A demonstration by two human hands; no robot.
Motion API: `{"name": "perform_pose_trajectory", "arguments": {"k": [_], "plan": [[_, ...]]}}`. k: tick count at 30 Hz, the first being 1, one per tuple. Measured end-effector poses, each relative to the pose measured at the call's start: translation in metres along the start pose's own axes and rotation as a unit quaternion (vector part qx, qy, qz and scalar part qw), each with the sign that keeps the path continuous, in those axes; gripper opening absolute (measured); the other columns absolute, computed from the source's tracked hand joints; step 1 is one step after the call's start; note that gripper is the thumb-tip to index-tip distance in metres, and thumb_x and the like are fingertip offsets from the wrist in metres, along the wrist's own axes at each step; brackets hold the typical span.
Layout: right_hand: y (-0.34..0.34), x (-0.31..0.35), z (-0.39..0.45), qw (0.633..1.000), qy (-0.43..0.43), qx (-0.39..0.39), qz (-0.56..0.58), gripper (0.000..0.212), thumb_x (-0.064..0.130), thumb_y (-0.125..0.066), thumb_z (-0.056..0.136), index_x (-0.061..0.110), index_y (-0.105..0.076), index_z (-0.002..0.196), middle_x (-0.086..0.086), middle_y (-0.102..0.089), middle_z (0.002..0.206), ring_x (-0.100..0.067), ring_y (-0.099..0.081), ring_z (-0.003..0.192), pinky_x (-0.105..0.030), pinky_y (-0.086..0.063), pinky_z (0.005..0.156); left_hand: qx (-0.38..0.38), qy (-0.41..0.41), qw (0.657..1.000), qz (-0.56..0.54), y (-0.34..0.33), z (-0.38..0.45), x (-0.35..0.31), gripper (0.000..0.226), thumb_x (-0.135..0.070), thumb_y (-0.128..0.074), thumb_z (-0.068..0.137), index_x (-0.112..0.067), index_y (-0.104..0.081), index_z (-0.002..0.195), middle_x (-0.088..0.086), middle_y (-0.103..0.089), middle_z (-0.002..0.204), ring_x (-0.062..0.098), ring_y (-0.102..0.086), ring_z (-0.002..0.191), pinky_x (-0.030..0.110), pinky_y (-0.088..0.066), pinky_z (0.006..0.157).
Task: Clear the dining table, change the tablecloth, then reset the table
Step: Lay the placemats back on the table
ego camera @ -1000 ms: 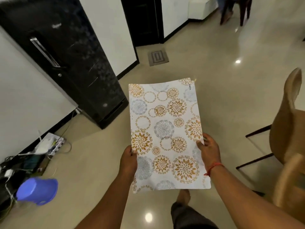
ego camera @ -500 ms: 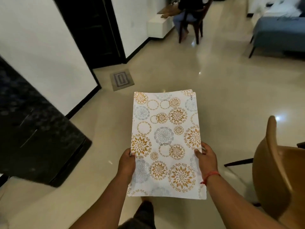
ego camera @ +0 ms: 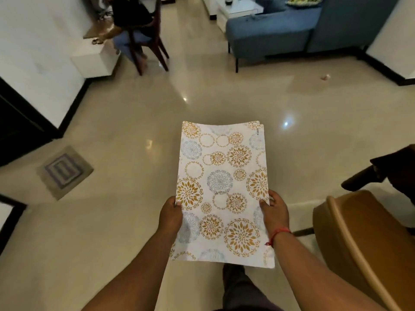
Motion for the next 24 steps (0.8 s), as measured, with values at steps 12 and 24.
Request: {"name": "perform_pose_trajectory", "arguments": {"k": [12,24], "plan": [[0.004,0.133,0.326,0.998,-0.016,-0.052,-0.013,0.039,0.004,-0.059,0.096,0.011,-0.057,0.133,-0.005,-0.061,0.129,-0.022,-0.054,0.123,-0.032,-0.042,0.102,0.064,-0.024,0.997,0.047,-0.173,0.264,-0.222,0.030,-0.011,-0.040,0.104,-0.011,-0.061,0.125,0.003,-0.063,0.117,0.021,-0.057,0.105,0.029,-0.041,0.087],[0.102,0.222,0.578,0.959,-0.053,-0.258,0.101,0.041,0.007,-0.057,0.096,0.015,-0.055,0.136,-0.002,-0.064,0.123,-0.021,-0.060,0.114,-0.034,-0.046,0.100,0.252,-0.132,0.944,0.167,-0.451,0.484,-0.459,0.027,-0.010,-0.043,0.102,-0.011,-0.063,0.120,0.004,-0.063,0.110,0.023,-0.058,0.101,0.027,-0.040,0.083]]}}
Point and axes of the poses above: each hand's wrist, its own z-axis towards the middle knuckle, its own y-axis out of the back of the hand, x = y × z, the point moved 3 cm from there along z, towards the middle knuckle
